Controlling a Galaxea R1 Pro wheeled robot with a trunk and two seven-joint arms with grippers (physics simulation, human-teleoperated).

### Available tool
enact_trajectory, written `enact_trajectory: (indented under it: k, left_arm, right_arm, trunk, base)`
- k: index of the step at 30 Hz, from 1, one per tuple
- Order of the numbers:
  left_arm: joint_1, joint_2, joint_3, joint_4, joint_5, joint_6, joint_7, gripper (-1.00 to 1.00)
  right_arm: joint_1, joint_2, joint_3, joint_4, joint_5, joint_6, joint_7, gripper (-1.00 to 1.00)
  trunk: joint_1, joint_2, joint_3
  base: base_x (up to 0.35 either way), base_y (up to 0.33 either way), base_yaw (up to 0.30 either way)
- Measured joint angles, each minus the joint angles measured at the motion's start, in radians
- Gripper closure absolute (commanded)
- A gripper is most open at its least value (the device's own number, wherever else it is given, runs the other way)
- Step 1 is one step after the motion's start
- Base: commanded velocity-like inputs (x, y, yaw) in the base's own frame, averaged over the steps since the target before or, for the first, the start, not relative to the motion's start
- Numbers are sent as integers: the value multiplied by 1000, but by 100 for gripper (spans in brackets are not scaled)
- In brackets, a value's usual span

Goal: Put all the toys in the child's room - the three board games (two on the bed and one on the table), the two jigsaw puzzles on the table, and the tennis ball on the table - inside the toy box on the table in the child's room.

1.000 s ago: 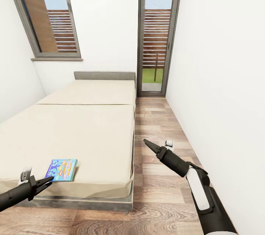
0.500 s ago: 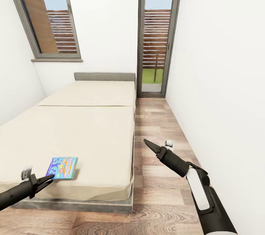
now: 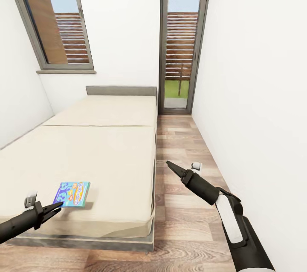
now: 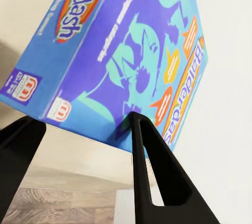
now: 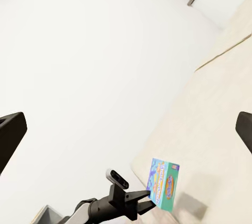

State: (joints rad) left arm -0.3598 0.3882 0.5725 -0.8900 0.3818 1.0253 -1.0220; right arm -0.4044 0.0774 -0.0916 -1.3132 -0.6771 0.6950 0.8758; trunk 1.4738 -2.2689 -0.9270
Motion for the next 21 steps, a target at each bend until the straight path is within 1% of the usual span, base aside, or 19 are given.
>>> enact_trajectory:
  k: [6, 11, 13, 15, 16, 19, 20, 21]
  left_arm:
    - [0, 1, 0, 0, 0, 0, -3, 100]
    - [0, 9, 0, -2, 0, 6, -19, 100]
    - [0, 20, 0, -6, 0, 10, -25, 100]
    - [0, 35, -1, -8, 0, 13, -34, 100]
    - [0, 45, -2, -9, -1, 15, -44, 100]
    - [0, 84, -6, -13, -1, 18, -103, 100]
    - [0, 93, -8, -13, -3, 18, -116, 100]
    - [0, 109, -9, -13, -4, 18, -139, 100]
  right_arm:
    - [0, 0, 0, 0, 0, 0, 0, -100]
    - [0, 0, 0, 0, 4, 0, -2, -100]
    - [0, 0, 0, 0, 7, 0, -7, -100]
    - [0, 0, 0, 0, 10, 1, -12, -100]
    - [0, 0, 0, 0, 11, 1, -14, -100]
    - [0, 0, 0, 0, 15, 5, -24, -100]
    - [0, 0, 0, 0, 16, 5, -29, -100]
    - [0, 0, 0, -1, 18, 6, -43, -100]
  trunk:
    - [-23, 42, 19]
    - [-42, 77, 34]
    - [-50, 91, 41]
    - [-58, 105, 47]
    - [-58, 105, 47]
    - [-58, 105, 47]
    - [-58, 105, 47]
    - [-61, 112, 50]
  base:
    - [0, 0, 0]
    - [0, 0, 0]
    - [0, 0, 0]
    - [0, 0, 0]
    - [0, 0, 0]
    - [0, 0, 0]
    - [0, 0, 0]
    - [0, 0, 0]
